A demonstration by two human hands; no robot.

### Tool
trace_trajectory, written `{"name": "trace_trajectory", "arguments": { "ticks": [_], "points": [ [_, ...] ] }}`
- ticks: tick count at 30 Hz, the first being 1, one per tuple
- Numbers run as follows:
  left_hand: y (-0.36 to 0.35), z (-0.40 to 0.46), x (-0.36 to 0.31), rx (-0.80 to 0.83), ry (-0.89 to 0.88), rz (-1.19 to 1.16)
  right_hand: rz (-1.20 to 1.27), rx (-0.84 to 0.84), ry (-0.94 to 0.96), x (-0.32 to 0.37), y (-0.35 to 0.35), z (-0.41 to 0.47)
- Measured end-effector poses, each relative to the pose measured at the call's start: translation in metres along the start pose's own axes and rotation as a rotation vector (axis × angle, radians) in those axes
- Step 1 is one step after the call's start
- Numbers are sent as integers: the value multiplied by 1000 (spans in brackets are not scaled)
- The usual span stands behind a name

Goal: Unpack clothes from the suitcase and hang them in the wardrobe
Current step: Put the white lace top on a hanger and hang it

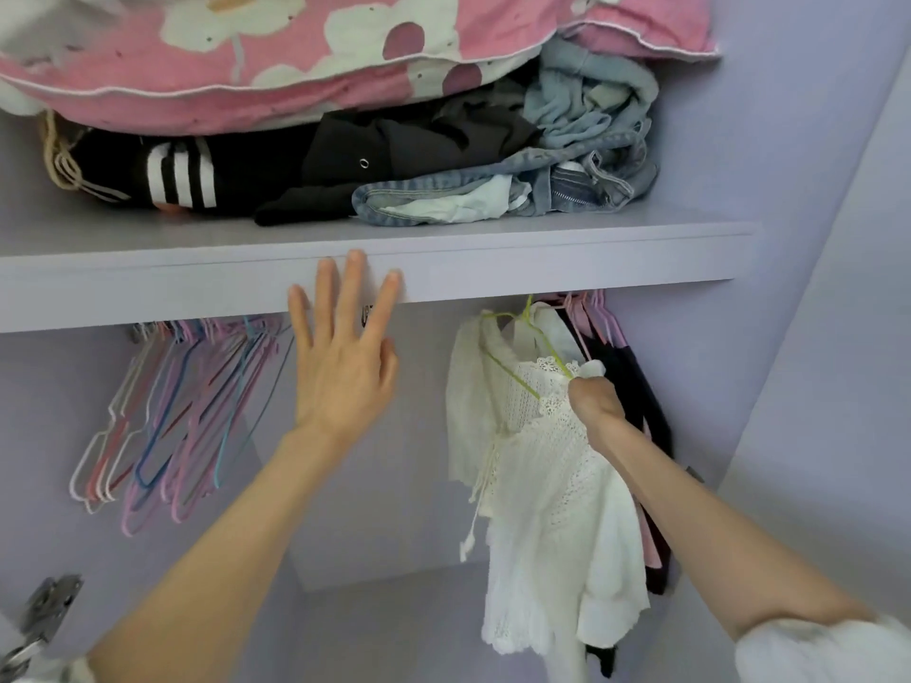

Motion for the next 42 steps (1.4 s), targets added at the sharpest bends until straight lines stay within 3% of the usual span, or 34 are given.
{"name": "trace_trajectory", "arguments": {
  "ticks": [5, 9, 18, 23, 29, 33, 42],
  "points": [
    [-9, -1, 6, 14, -26, 69, 20, -43, 14, 23, -1, 27],
    [-14, -2, 8, 8, -17, 84, 9, -24, -61, 11, -8, 48],
    [-19, -4, -6, 89, 87, 149, -78, 16, -6, -2, -4, 42],
    [-9, -20, -27, 142, 147, 1, -168, 19, 69, -20, 10, 7],
    [7, -80, -71, 516, 179, -246, -354, 26, 259, -48, 21, -73],
    [23, -136, -89, 683, 197, -386, -384, 141, 392, -84, 14, -138],
    [65, -297, -158, 1180, 204, -473, -564, 492, 165, -260, 23, -291]
  ]
}}
Point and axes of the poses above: each hand's wrist, its own z-axis towards the middle knuckle, its own y-axis out of the back of the hand, x = y × z, the point moved 3 cm from there along z, towards the middle knuckle, and after that the axes turned 5 degrees about -z, right-handed, at the moved point
